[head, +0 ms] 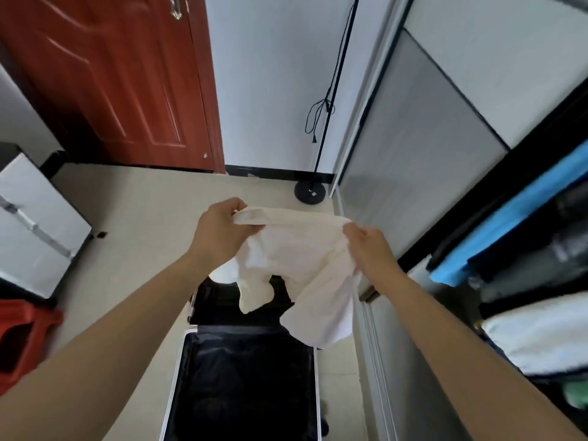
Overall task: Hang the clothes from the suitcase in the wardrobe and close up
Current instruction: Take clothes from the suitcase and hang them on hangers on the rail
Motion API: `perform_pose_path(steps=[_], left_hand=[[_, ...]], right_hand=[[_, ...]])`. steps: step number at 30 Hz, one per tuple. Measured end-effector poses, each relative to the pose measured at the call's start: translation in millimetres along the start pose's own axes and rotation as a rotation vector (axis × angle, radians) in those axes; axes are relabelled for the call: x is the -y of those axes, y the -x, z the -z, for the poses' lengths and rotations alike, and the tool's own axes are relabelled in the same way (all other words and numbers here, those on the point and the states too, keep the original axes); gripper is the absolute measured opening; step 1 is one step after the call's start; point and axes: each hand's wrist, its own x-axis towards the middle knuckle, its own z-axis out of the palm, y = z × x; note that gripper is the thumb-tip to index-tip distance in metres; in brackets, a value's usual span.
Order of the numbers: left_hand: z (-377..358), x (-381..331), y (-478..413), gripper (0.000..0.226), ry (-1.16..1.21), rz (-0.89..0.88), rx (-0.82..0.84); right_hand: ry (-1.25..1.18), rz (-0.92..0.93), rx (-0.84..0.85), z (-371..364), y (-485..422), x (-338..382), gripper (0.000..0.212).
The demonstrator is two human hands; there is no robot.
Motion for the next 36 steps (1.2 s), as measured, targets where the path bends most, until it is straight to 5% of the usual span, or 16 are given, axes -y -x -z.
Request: perform_pose_path(steps=[6,9,13,19,23,25,29,32,34,36], left_hand=[[72,-82,22,0.017,-0.359,-0.253,-0.044],[86,-101,30,0.027,-0.35,-0.278,-0.018],[94,-133,46,0.031,-0.014,-0.24,0.198],[66,-214,77,0.017,-0.027,-0.427,0.326],[32,-266,91,0.033,0.26,-0.159,0.492],[16,-290,101,0.018,0.408,-0.07,0.518],[-15,-317,114,0.021,0.533,0.026,0.511],[-37,-324,117,0.023,0.649,0.098,0.51],[-46,-328,120,0.024,0.673,0.118,0.489],[-51,-333,119,0.016,0.717,0.128,0.442]], right_hand=[[0.569,0.275,-0.082,88,76,71,0.038],[0.772,0.371,-0.126,116,101,80,0.025],[0.637,0.363,-0.242,144,117,74,0.032],[0.513,0.153,-0.358,192,136,56,0.008],[0.458,0.087,-0.51,212,142,45,0.024],[0.298,0.138,-0.51,216,148,47,0.018],[-0.248,0.196,0.002,212,178,56,0.014],[-0.107,0.107,0.417,196,197,54,0.034],[-0.004,0.109,0.316,176,196,53,0.024],[-0.021,0.137,-0.041,166,184,50,0.02]])
